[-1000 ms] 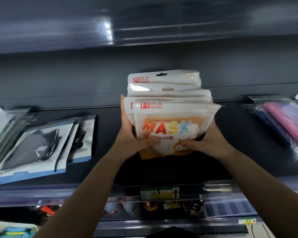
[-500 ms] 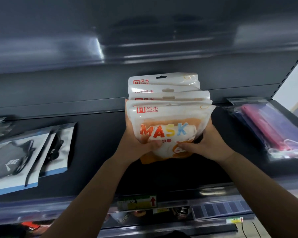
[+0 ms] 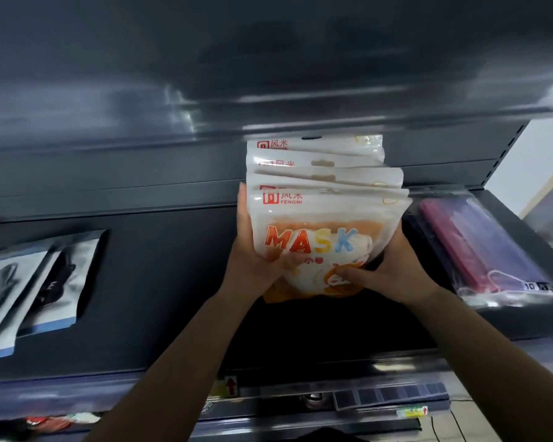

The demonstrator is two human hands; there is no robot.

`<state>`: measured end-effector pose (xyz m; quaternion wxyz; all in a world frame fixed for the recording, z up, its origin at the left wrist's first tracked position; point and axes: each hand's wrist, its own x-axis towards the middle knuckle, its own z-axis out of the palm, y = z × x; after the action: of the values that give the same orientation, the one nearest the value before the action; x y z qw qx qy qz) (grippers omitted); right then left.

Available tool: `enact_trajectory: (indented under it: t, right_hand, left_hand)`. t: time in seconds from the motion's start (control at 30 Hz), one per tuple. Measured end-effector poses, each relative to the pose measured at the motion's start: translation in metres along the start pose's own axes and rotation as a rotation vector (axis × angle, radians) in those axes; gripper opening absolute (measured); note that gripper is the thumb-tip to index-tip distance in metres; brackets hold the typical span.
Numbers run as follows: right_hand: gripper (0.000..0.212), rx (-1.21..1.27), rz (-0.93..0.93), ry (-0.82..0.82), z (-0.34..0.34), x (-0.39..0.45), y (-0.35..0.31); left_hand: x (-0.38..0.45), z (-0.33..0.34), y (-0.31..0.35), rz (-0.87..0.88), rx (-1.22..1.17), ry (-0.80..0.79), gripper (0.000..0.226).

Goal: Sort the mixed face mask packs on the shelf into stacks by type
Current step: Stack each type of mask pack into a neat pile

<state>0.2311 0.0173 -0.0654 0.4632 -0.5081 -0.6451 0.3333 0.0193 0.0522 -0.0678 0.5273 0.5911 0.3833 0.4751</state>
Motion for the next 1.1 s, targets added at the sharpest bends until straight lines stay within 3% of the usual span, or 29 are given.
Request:
enact_trajectory:
  t: [0.13, 0.17, 0.23, 0.37, 0.53, 0.7, 0.83, 0.87, 0.93, 1.03, 1.1]
  right_hand:
    - [0.098, 0.057, -0.019, -0.043, -0.01, 0.003, 0.01]
    - [0.1, 0.069, -0.018, -0.048, -0.012, 0.003, 0.012]
    - [0.102, 0.084, -0.013, -0.047, -0.015, 0.006, 0.014]
    - [0.084, 0.142, 0.004, -0.072, -0.019, 0.02, 0.01]
    - [0.088, 0.348, 0.244, -0.17, -0.027, 0.038, 0.002]
    - [0.088, 0.317, 0.514, -0.209, -0.029, 0.057, 0.009]
    - [0.075, 0.407, 0.635, -0.201, -0.032, 0.066, 0.008]
    - [0.074, 0.424, 0.649, -0.195, -0.032, 0.068, 0.006]
    - [0.084, 0.443, 0.644, -0.162, -0.033, 0.069, 0.005]
    - [0.119, 0.45, 0.647, -0.059, -0.031, 0.067, 0.006]
    - [0.123, 0.464, 0.629, -0.02, -0.029, 0.063, 0.005]
  left_hand:
    - [-0.001, 0.011, -0.007, -0.021, 0.042, -0.049, 0.056]
    - [-0.001, 0.013, -0.009, -0.027, 0.047, -0.046, 0.051]
    - [0.001, 0.015, -0.005, -0.029, 0.049, -0.016, 0.053]
    - [0.016, 0.017, 0.016, -0.073, 0.101, 0.04, 0.059]
    - [0.044, 0.013, 0.026, -0.329, 0.095, -0.029, 0.055]
    - [0.061, 0.019, 0.028, -0.547, 0.091, -0.086, 0.046]
    - [0.071, 0.018, 0.028, -0.674, 0.169, -0.093, 0.082]
    - [0.071, 0.019, 0.029, -0.691, 0.186, -0.093, 0.083]
    - [0.068, 0.02, 0.031, -0.697, 0.166, -0.08, 0.072]
    - [0.065, 0.025, 0.029, -0.552, 0.021, 0.03, 0.045]
    - [0.058, 0.025, 0.025, -0.449, -0.087, 0.13, 0.059]
